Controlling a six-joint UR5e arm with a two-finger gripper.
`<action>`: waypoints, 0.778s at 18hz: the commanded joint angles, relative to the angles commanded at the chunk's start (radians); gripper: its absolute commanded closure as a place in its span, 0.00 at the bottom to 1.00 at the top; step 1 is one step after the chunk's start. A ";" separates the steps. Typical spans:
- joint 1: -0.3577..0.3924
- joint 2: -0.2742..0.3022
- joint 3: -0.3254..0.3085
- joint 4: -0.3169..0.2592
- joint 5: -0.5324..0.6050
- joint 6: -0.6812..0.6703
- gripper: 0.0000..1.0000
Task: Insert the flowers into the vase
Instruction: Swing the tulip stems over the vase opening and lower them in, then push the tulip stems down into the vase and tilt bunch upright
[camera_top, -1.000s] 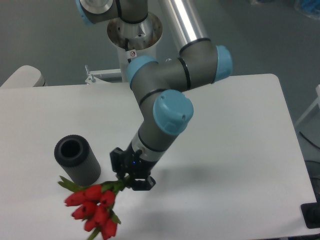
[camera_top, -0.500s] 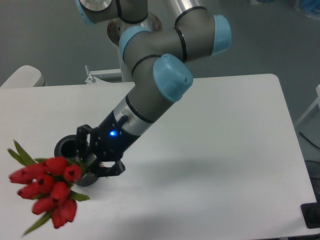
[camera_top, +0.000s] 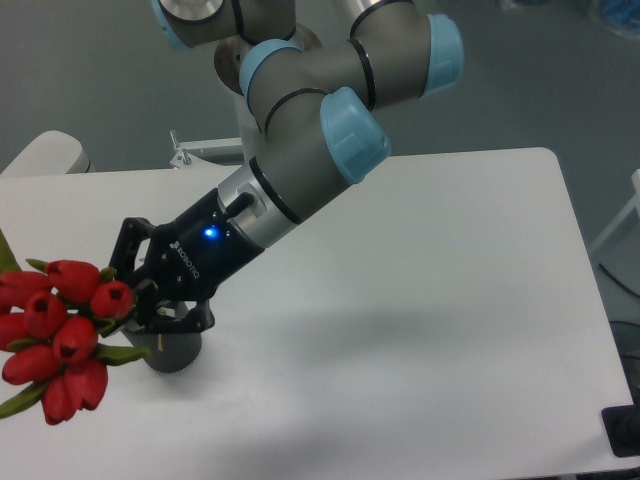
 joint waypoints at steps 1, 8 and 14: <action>0.000 0.000 -0.014 0.014 -0.017 -0.003 1.00; 0.006 0.064 -0.133 0.069 -0.023 0.009 0.96; 0.005 0.069 -0.166 0.098 -0.023 0.011 0.93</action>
